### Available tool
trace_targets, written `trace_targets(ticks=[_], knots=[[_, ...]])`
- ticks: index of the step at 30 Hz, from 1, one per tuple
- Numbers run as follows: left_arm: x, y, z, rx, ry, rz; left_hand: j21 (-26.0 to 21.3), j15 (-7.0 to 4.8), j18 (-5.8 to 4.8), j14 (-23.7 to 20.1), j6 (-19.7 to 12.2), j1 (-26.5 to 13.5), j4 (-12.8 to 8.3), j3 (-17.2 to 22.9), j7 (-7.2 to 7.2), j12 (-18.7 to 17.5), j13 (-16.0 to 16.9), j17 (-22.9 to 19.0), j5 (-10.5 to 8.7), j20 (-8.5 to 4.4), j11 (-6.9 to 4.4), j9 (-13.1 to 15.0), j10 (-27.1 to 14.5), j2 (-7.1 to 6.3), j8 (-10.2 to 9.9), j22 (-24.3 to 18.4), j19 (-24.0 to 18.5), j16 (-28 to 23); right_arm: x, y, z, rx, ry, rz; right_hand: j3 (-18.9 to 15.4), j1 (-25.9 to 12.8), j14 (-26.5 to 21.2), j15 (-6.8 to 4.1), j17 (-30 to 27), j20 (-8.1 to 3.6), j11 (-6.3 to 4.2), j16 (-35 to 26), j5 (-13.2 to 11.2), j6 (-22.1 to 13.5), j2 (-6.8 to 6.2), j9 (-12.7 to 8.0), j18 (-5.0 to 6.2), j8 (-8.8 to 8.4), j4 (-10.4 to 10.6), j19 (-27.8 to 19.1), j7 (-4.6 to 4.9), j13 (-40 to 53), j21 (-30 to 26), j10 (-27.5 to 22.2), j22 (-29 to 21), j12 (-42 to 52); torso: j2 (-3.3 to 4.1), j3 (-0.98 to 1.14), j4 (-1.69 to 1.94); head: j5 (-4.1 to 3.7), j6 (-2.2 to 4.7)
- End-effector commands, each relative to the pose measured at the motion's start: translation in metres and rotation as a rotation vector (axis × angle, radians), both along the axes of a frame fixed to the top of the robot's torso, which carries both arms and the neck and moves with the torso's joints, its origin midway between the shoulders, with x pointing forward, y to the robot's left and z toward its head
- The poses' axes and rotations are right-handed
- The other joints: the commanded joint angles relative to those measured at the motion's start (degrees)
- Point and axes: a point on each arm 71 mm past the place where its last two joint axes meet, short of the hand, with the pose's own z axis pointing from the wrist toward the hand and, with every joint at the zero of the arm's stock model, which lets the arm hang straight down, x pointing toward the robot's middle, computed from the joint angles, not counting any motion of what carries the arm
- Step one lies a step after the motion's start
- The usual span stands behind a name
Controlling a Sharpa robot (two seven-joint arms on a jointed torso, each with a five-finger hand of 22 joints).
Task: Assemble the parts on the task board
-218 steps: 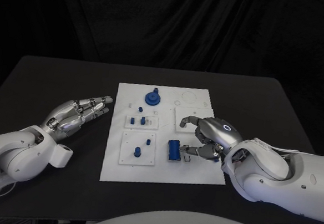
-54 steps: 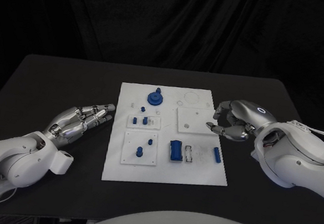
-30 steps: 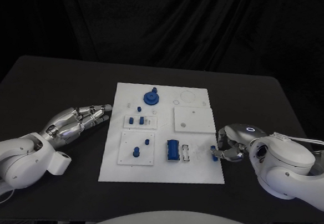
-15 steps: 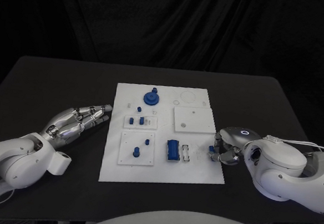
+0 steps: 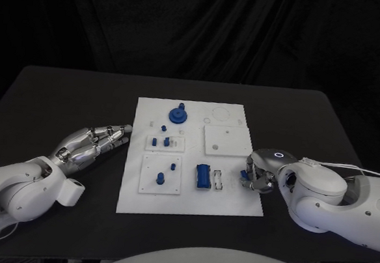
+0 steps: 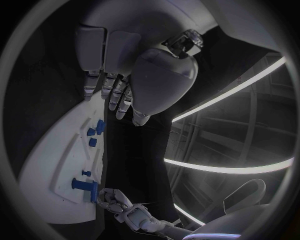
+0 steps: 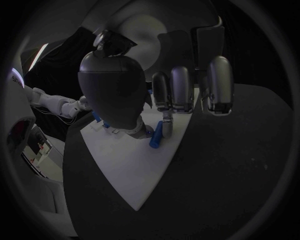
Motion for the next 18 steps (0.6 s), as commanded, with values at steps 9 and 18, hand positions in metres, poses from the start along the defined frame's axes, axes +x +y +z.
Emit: trace_targets(ticks=[9,18], knots=[[-0.0018,-0.0032,-0.0018,-0.014,0.017,-0.02,0.15,0.62,1.1,0.13,0.04,0.79,-0.11,0.55,0.22,0.32,0.04,0.1,0.35,0.01,0.18,-0.02,0.26,0.06,0.11,-0.06,0.25,0.37,-0.0044,0.0029,-0.0201,-0.077,0.085,-0.019,1.21,3.69,4.59,-0.69,7.8,-0.66,-0.84,-0.45,-0.82,0.89,0.3,-0.26,0.08,-0.12,-2.21,4.33,-0.76,15.1,-0.57,5.96,13.76,0.15,-0.06,0.03,-0.02,0.29,-0.01],[-0.0023,-0.0028,-0.0022,-0.019,0.016,-0.022,0.15,0.68,1.09,0.13,-0.03,0.97,-0.24,0.74,0.24,0.3,0.03,0.1,0.46,0.06,0.24,-0.04,0.26,0.1,0.1,-0.06,0.26,0.37,-0.0084,0.0026,-0.0209,0.194,0.147,-0.163,2.28,5.55,4.42,-1.25,6.72,-1.22,-1.58,-0.79,0.76,2.22,0.65,1.81,0.18,1.1,-4.14,4.17,-1.54,15.1,-0.91,5.96,13.64,0.15,-0.02,0.03,-0.03,0.46,-0.01]])
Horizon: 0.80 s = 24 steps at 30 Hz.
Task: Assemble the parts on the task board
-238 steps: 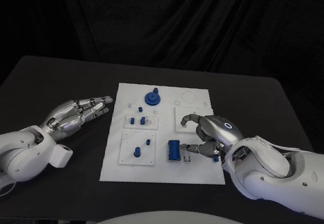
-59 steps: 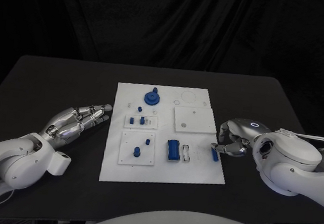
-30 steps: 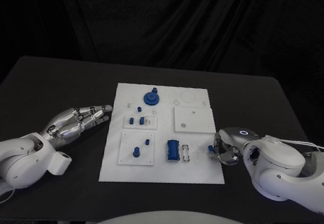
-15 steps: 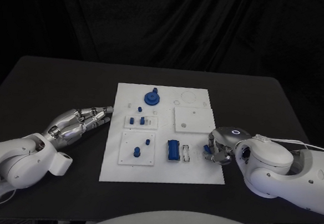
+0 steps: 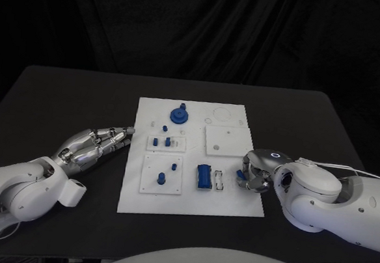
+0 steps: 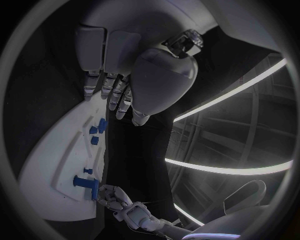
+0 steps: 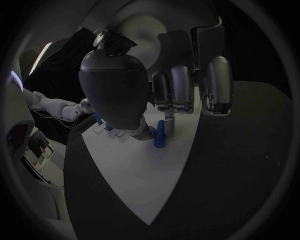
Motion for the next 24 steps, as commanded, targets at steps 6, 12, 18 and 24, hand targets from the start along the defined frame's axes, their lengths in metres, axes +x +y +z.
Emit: trace_targets(ticks=[6,12,18,24], knots=[[-0.001,-0.004,0.002,-0.047,-0.022,-0.019,0.4,0.68,1.16,0.74,1.43,1.07,-0.12,1.0,0.04,1.05,0.14,0.25,0.53,0.27,0.24,0.19,0.97,-0.15,0.61,0.56,0.7,0.88,-0.015,-0.001,-0.01,0.399,0.153,-0.252,1.69,0.66,4.23,-0.52,5.83,-0.37,-0.57,-0.56,-0.03,1.63,0.45,-4.85,0.37,0.42,-1.71,3.73,-1.15,15.1,-0.89,5.96,13.4,0.15,0.03,-0.04,0.04,0.21,-0.01],[-0.001,-0.004,0.003,-0.051,-0.025,-0.019,0.4,0.67,1.16,0.67,1.23,1.09,-0.12,1.02,0.03,0.91,0.12,0.23,0.54,0.27,0.23,0.15,0.92,-0.17,0.57,0.51,0.7,0.84,-0.015,0.009,0.001,0.55,0.131,-0.305,1.74,0.14,4.22,-0.61,5.77,-0.47,-0.62,-0.59,0.12,1.58,0.59,-4.75,0.37,0.15,-1.37,3.73,-1.13,15.1,-0.9,5.96,13.39,0.15,0.02,-0.05,-0.05,0.49,-0.01],[-0.002,-0.003,0.002,-0.046,-0.02,-0.018,0.37,0.65,1.16,0.57,0.98,1.14,-0.14,1.07,0.03,0.74,0.09,0.2,0.6,0.27,0.23,0.11,0.83,-0.19,0.49,0.38,0.65,0.78,-0.014,0.015,0.003,0.603,0.139,-0.327,1.71,-0.13,4.22,-0.64,5.7,-0.51,-0.63,-0.61,0.17,1.57,0.59,-4.7,0.37,0.01,-1.19,3.73,-1.13,15.1,-0.91,5.96,13.39,0.15,0.08,-0.08,0.18,0.38,-0.01],[-0.002,-0.003,0.002,-0.042,-0.016,-0.018,0.36,0.63,1.15,0.55,0.9,1.15,-0.14,1.1,0.04,0.69,0.08,0.19,0.6,0.27,0.23,0.09,0.79,-0.2,0.46,0.34,0.63,0.77,-0.012,0.017,0.0,0.612,0.152,-0.343,1.76,-0.61,4.22,-0.66,5.65,-0.55,-0.63,-0.64,0.27,1.49,0.76,-4.6,0.38,-0.26,-0.82,3.73,-1.1,15.1,-0.93,5.96,13.38,0.15,0.11,-0.03,0.11,0.46,-0.01]])
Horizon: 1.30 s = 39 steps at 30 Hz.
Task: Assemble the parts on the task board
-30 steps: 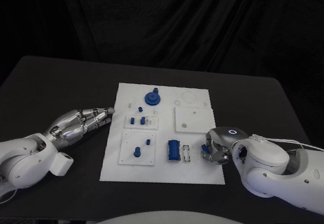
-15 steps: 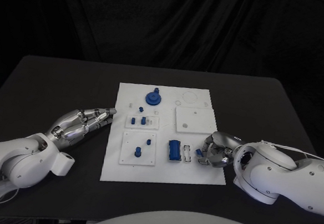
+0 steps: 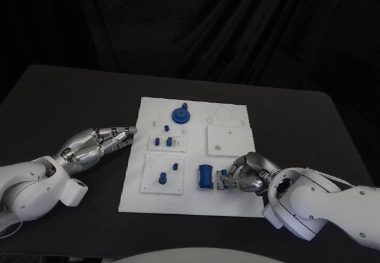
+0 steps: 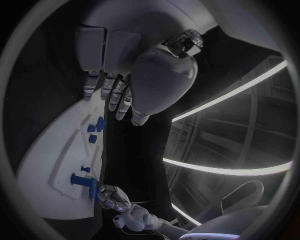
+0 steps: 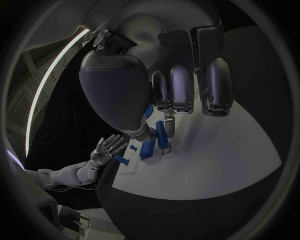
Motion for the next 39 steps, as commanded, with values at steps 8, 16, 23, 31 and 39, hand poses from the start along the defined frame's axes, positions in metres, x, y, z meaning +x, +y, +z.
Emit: trace_targets(ticks=[8,16,23,31,39], knots=[[-0.001,-0.003,0.0,-0.021,-0.001,-0.011,0.12,0.0,1.15,-0.07,-0.14,0.48,0.02,0.37,-0.04,-0.25,-0.03,0.0,0.38,-0.06,-0.04,-0.04,0.03,0.04,0.06,-0.06,0.32,0.09,0.003,0.0,-0.004,0.032,0.031,-0.046,1.16,-2.22,4.4,-0.42,5.32,-0.54,-0.16,-0.37,-3.01,1.14,0.16,0.59,0.42,-1.24,-0.03,3.68,-1.21,15.06,-0.47,5.96,13.32,0.15,0.03,-0.02,-0.01,0.12,-0.01],[-0.002,-0.002,-0.002,-0.019,0.006,-0.011,0.12,0.0,1.15,-0.07,-0.14,0.48,0.02,0.37,-0.04,-0.25,-0.03,0.0,0.38,-0.06,-0.04,-0.04,0.03,0.04,0.06,-0.06,0.32,0.09,0.003,0.0,-0.008,-0.003,0.056,-0.035,0.34,-3.18,4.34,-0.28,4.92,-0.43,0.01,-0.52,-8.28,1.29,-0.06,1.01,0.48,-2.54,0.77,3.58,-1.03,15.06,-0.72,5.96,13.24,0.15,-0.02,-0.06,-0.16,0.38,-0.01],[-0.003,-0.002,-0.004,-0.015,0.012,-0.01,0.11,0.0,1.14,-0.07,-0.21,0.5,0.03,0.42,-0.03,-0.32,-0.04,0.0,0.37,-0.06,-0.04,-0.06,-0.02,0.05,0.03,-0.07,0.32,0.09,0.003,-0.001,-0.01,-0.019,0.066,-0.032,-0.55,-3.91,4.31,-0.17,4.76,-0.32,0.14,-0.59,-11.76,1.54,-0.23,1.29,0.48,-3.35,1.46,3.58,-0.9,15.06,-0.75,5.96,13.24,0.15,0.02,0.03,-0.12,0.18,-0.01],[-0.004,-0.002,-0.005,-0.014,0.018,-0.011,0.12,0.0,1.14,-0.05,-0.3,0.5,0.04,0.45,-0.01,-0.27,-0.03,0.01,0.34,-0.05,-0.03,-0.08,-0.01,0.06,0.0,-0.07,0.32,0.11,0.004,-0.002,-0.01,-0.03,0.057,-0.034,-1.88,-5.24,4.07,0.04,3.54,-0.15,0.39,-1.04,-15.58,1.68,-0.16,1.62,0.61,-4.24,2.76,3.35,-0.63,15.06,-1.27,5.96,13.05,0.15,-0.03,0.07,-0.16,0.28,-0.01],[-0.005,-0.001,-0.007,-0.01,0.024,-0.01,0.11,0.02,1.14,-0.03,-0.38,0.49,0.07,0.48,0.02,-0.31,-0.03,0.01,0.29,-0.05,-0.01,-0.1,-0.04,0.06,-0.02,-0.11,0.31,0.12,0.004,-0.002,-0.011,-0.031,0.054,-0.032,-6.46,-10.92,3.97,0.36,2.87,0.18,0.76,-1.35,-28.41,2.13,0.11,2.12,0.69,-5.46,3.74,3.2,-0.25,15.06,-1.68,5.96,12.93,0.15,-0.11,0.05,-0.25,0.39,-0.01]])
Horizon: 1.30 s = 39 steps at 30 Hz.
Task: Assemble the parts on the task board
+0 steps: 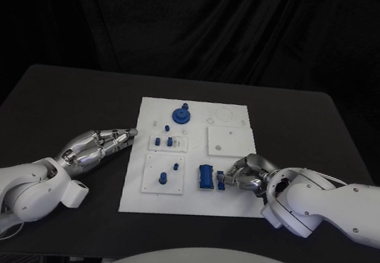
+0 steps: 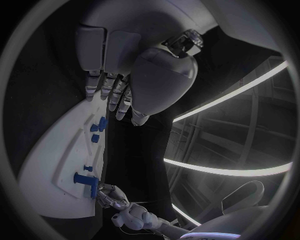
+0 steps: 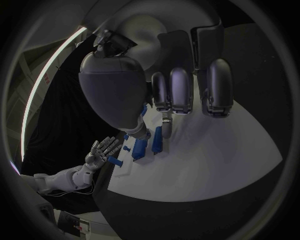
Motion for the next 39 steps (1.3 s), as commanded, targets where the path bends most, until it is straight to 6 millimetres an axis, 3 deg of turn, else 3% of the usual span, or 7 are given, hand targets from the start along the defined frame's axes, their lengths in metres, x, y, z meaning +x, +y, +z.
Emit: trace_targets(ticks=[1,13,20,29,34,37,39], knots=[[-0.002,-0.002,-0.002,-0.012,0.011,-0.013,0.13,0.02,1.14,-0.03,-0.38,0.49,-0.09,0.33,0.02,-0.3,-0.02,0.02,0.29,-0.03,0.0,-0.08,-0.04,0.06,-0.02,-0.04,0.32,0.12,-0.001,0.0,-0.002,-0.015,0.005,0.001,-2.38,-2.91,3.97,0.35,2.8,0.35,0.31,-0.27,-5.49,0.16,0.06,0.2,0.71,-0.61,0.11,3.36,0.43,15.08,-0.42,5.97,12.93,0.15,-0.03,0.01,-0.03,0.03,-0.01],[-0.003,-0.002,-0.003,-0.01,0.016,-0.014,0.13,0.04,1.14,-0.01,-0.46,0.46,-0.04,0.36,0.06,-0.34,-0.02,0.03,0.23,-0.02,0.03,-0.1,-0.07,0.07,-0.05,-0.04,0.33,0.14,0.0,-0.003,0.001,0.008,-0.043,-0.008,-10.23,-8.46,4.05,0.22,2.97,0.28,0.17,-0.25,-11.14,0.38,2.66,1.54,0.69,-1.55,0.3,3.46,0.25,15.08,-0.43,5.97,12.98,0.15,0.02,-0.01,0.04,0.21,-0.01],[-0.003,-0.002,-0.002,-0.014,0.011,-0.011,0.13,0.05,1.14,0.01,-0.4,0.45,-0.02,0.38,0.07,-0.28,-0.01,0.03,0.21,-0.02,0.04,-0.09,-0.05,0.07,-0.04,-0.02,0.34,0.15,0.002,-0.009,0.01,0.024,-0.169,0.013,-10.49,-4.18,4.21,0.04,3.79,0.1,-0.06,0.08,-3.36,0.67,4.58,2.76,0.57,-1.29,-0.07,3.68,0.0,15.08,-0.01,5.97,13.16,0.15,0.05,-0.01,0.05,0.29,-0.01],[-0.007,-0.001,0.005,-0.037,-0.045,0.021,0.18,-0.25,1.19,-0.18,0.17,0.82,-0.25,0.64,-0.08,0.0,0.04,-0.01,0.96,-0.41,-0.2,-0.01,0.2,-0.42,0.17,0.06,0.44,0.06,0.005,-0.027,0.037,0.115,-0.467,0.012,-10.9,-1.44,3.48,-0.14,0.53,-0.01,-0.3,-1.17,-0.99,1.53,4.97,3.68,1.09,-0.63,0.22,2.7,-0.31,15.08,-1.99,5.97,12.45,0.15,-0.01,-0.01,0.03,0.96,-0.01],[-0.016,-0.003,0.017,-0.071,-0.095,0.038,0.31,-1.03,1.16,-0.29,0.75,0.83,-0.01,0.64,-0.56,0.57,0.11,-0.03,1.63,-1.54,-0.88,0.03,0.8,-1.32,0.38,0.28,0.69,0.03,0.02,-0.047,0.058,0.241,-0.589,-0.038,-12.0,-0.35,-12.87,2.23,-44.94,2.12,1.55,-32.64,4.72,2.25,8.29,-0.29,9.24,-5.7,0.19,-19.59,1.62,-12.32,-47.97,-14.81,-6.99,-26.92,-0.1,-0.04,0.0,1.3,-0.01],[-0.015,-0.004,0.026,-0.091,-0.115,0.048,0.38,-1.46,1.08,-0.43,0.67,0.0,0.85,0.17,-0.79,0.05,0.02,-0.07,1.15,-2.14,-1.37,-0.04,0.57,-1.52,0.3,0.37,0.82,-0.05,0.03,-0.052,0.065,0.325,-0.609,-0.063,-13.73,-1.01,-20.01,5.75,-51.53,5.95,5.18,-47.2,5.5,1.65,10.34,-4.08,8.73,-9.33,-0.7,-25.27,4.24,-31.62,-61.34,-27.8,-16.51,-49.3,-0.44,-0.01,-0.08,1.26,-0.01],[-0.013,-0.004,0.033,-0.113,-0.121,0.06,0.39,-1.8,0.93,-0.73,0.76,-1.49,1.09,-0.7,-0.95,-0.41,-0.03,-0.16,0.28,-2.64,-1.63,-0.13,0.47,-1.19,0.18,0.25,0.83,-0.24,0.036,-0.053,0.067,0.394,-0.604,-0.066,-16.63,-4.21,-28.68,10.36,-56.65,9.11,9.21,-57.42,3.61,-0.66,11.57,-7.11,8.11,-12.77,-0.53,-30.6,7.32,-39.35,-70.07,-35.7,-23.44,-58.66,-0.94,0.04,-0.07,1.03,-0.01]])
